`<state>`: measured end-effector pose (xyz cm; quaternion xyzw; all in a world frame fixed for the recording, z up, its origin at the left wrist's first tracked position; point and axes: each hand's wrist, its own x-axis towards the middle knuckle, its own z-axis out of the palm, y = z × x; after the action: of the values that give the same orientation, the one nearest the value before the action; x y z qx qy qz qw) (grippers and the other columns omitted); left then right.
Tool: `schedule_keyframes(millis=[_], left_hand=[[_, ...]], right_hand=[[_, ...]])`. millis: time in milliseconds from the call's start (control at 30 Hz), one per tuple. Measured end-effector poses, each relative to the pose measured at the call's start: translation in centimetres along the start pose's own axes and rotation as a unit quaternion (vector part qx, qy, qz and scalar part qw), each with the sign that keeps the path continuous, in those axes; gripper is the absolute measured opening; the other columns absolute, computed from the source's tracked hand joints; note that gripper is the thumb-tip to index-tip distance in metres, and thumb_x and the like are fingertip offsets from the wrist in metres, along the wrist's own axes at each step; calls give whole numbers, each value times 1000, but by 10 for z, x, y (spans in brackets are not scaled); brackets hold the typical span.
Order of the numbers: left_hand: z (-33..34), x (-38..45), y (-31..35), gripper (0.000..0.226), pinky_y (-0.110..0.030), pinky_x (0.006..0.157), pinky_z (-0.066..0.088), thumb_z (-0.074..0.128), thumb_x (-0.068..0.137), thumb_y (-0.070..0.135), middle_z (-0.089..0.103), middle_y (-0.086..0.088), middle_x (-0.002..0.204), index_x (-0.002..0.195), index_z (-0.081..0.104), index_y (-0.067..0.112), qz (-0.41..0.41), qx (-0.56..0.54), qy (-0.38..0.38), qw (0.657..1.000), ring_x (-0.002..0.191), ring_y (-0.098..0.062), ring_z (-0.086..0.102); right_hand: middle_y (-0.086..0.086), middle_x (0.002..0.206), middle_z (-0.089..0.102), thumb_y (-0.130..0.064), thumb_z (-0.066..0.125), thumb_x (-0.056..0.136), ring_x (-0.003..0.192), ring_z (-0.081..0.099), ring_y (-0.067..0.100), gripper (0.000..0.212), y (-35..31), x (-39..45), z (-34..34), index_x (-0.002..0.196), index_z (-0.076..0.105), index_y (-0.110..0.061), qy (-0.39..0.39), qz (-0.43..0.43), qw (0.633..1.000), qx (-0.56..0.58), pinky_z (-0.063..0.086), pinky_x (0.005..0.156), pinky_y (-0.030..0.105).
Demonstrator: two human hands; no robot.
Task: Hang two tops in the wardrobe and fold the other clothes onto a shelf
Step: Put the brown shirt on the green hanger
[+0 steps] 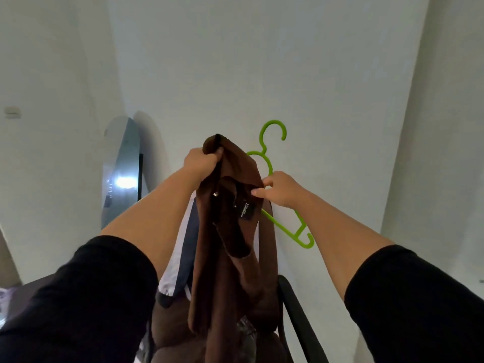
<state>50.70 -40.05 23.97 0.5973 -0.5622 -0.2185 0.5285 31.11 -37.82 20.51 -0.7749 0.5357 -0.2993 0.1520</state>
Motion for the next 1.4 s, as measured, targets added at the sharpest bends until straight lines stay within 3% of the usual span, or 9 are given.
schedule_keyframes(millis=[200,333,467,567,800,933,1067,1233,1400], left_hand=[[-1,-25,-21,46,-35,87,47,72,79,39,60,-5,113,117,56,18,69,226,30,971,107,-24,56],[6,-46,-35,24,-34,85,51,68,82,38,69,-3,95,93,71,16,83,364,-47,927,91,-21,62],[5,-63,-39,10,-18,63,53,59,91,14,64,-1,73,101,59,12,-16,99,-110,989,56,-5,65],[-3,-66,-41,26,-22,67,51,58,91,12,62,-9,93,114,46,12,-34,-46,-148,987,69,-9,64],[-25,-54,-55,17,-24,69,57,66,87,29,70,-9,101,92,58,15,39,15,-141,989,86,-16,67],[-44,-39,-56,16,-36,80,59,67,85,31,71,-8,93,88,65,15,42,48,-112,992,86,-23,70],[-56,-26,-48,24,-30,85,51,62,87,40,65,-2,89,89,67,17,72,168,-9,983,86,-19,61],[-62,-14,-43,20,-26,77,44,53,92,27,60,-2,80,78,60,15,90,275,44,956,80,-20,53],[-67,-7,-48,30,-33,87,48,53,90,26,71,-10,94,91,74,4,83,303,45,948,92,-29,64]], right_hand=[[3,61,41,-12,63,84,58,38,13,16,-21,4,-15,71,62,-3,24,-22,997,70,28,53,25],[-1,53,35,-13,61,84,52,34,9,34,-37,6,-11,52,49,-12,-1,-53,998,46,26,49,22],[0,51,27,-13,60,85,49,27,12,46,-49,10,0,46,35,-15,8,-68,997,45,22,47,24],[1,51,27,-14,59,85,49,27,13,46,-56,12,6,46,35,-14,11,-66,997,42,22,49,25],[-1,49,36,-17,61,86,50,34,11,45,-75,15,22,45,43,-18,17,-50,997,54,26,50,24],[2,60,43,-22,60,89,59,41,14,35,-81,9,33,57,51,-12,14,-46,997,60,29,52,23],[2,100,55,-16,54,91,87,50,17,16,-78,2,33,105,61,-20,15,-31,999,38,36,70,26],[13,152,30,-10,41,98,126,47,31,70,-67,-16,16,150,2,-38,23,7,998,63,38,97,33],[4,109,58,-16,41,99,99,53,20,34,-54,-35,-10,130,54,-13,65,33,997,4,39,81,25]])
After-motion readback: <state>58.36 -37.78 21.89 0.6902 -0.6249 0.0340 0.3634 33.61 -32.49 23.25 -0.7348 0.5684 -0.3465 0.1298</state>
